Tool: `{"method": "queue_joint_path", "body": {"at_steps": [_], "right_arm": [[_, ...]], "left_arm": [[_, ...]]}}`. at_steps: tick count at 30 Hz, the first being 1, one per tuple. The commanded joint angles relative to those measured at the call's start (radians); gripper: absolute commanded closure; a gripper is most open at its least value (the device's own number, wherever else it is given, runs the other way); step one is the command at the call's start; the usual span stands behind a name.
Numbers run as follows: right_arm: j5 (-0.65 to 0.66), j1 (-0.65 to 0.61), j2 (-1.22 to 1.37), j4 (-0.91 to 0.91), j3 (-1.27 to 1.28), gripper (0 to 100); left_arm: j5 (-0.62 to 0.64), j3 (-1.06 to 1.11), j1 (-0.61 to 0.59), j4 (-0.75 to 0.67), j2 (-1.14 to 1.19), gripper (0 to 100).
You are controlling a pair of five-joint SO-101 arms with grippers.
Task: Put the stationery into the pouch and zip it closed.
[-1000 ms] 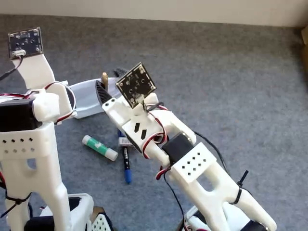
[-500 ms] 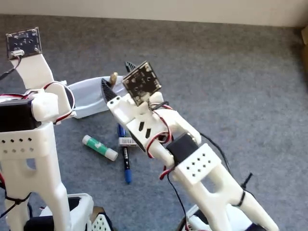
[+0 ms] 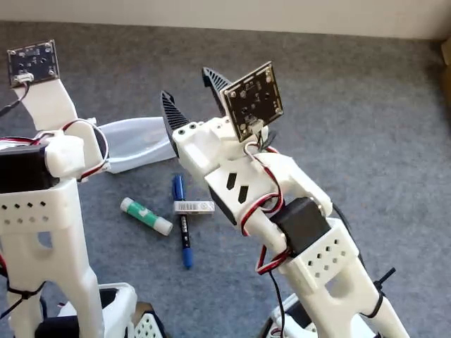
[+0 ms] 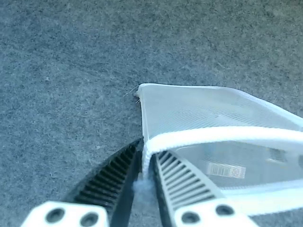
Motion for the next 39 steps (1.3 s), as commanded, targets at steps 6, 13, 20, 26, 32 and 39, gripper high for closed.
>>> {"method": "queue_joint_path", "body": {"at_steps": [6,13,20,26,32,39], "right_arm": [[-0.008,0.015,-0.038,0.007,-0.059,77.2],[-0.009,0.105,-0.007,0.005,-0.061,77.2],[-0.003,0.130,0.154,0.005,-0.068,77.2],[-0.003,0.128,0.177,0.015,-0.068,77.2],[-0.002,0.128,0.185,0.180,-0.065,77.2],[-0.005,0.124,0.189,0.298,0.018,77.2]], "left_arm": [[0.009,-0.002,-0.035,-0.006,0.010,99],[0.014,0.007,-0.166,-0.011,-0.097,99],[0.015,0.124,-0.191,-0.064,-0.265,99],[0.038,0.240,-0.226,-0.155,-0.346,99],[0.041,0.251,-0.315,-0.158,-0.355,99],[0.043,0.285,-0.320,-0.193,-0.355,99]]}}
